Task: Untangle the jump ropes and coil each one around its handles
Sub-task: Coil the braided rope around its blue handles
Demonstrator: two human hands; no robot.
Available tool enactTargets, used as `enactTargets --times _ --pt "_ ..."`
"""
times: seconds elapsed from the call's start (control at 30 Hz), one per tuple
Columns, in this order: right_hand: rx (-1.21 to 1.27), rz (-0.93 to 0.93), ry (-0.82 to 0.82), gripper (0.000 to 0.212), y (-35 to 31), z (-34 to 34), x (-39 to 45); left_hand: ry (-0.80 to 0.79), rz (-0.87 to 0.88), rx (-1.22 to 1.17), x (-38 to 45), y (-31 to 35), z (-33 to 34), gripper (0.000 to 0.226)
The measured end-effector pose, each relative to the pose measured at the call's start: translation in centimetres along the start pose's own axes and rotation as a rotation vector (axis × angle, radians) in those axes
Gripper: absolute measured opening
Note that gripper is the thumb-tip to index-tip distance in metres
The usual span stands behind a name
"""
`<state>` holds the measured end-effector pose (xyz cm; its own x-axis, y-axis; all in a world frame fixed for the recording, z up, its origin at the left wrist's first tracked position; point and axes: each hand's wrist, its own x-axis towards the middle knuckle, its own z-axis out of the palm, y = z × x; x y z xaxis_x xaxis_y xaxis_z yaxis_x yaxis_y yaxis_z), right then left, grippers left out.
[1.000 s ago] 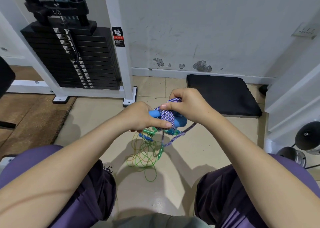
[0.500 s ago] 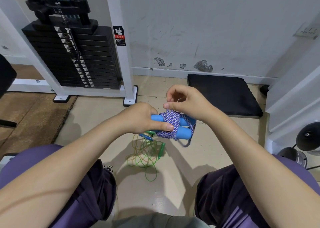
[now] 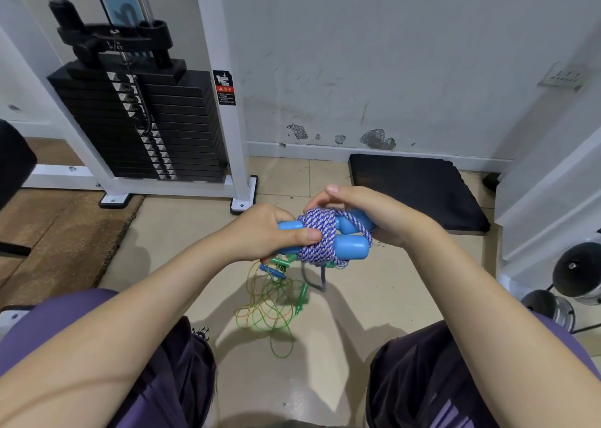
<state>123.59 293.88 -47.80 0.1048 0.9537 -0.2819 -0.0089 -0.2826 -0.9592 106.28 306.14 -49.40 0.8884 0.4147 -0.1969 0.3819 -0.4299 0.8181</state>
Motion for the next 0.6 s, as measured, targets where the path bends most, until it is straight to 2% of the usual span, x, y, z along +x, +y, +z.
enactTargets --times 0.1,0.2,0.3,0.37,0.43,0.47,0.53,0.6 --pt "0.204 0.068 -0.005 0.06 0.2 0.1 -0.1 0.01 0.016 -0.058 0.0 -0.4 -0.3 0.065" --pt "0.379 0.016 -0.072 0.073 0.8 0.5 0.4 0.11 -0.009 -0.164 0.1 -0.6 -0.5 0.062" --pt "0.288 0.046 -0.116 0.085 1.6 1.3 0.6 0.293 -0.09 -0.256 0.8 -1.0 -0.8 0.055" --pt "0.172 0.067 -0.1 0.065 2.0 2.4 0.6 0.374 -0.142 -0.262 1.1 -1.4 -1.2 0.054" --pt "-0.03 0.068 0.012 0.035 1.8 3.5 0.6 0.423 -0.181 -0.264 1.2 -1.9 -1.6 0.055" --pt "-0.131 0.056 0.076 0.028 1.8 3.8 0.6 0.44 -0.196 -0.262 1.2 -2.1 -1.7 0.056" --pt "-0.268 0.023 0.176 0.022 1.8 4.2 0.9 0.467 -0.211 -0.252 1.1 -2.3 -2.0 0.057" --pt "-0.285 0.015 0.224 0.024 1.7 4.4 0.9 0.496 -0.216 -0.248 1.2 -2.3 -2.2 0.057"
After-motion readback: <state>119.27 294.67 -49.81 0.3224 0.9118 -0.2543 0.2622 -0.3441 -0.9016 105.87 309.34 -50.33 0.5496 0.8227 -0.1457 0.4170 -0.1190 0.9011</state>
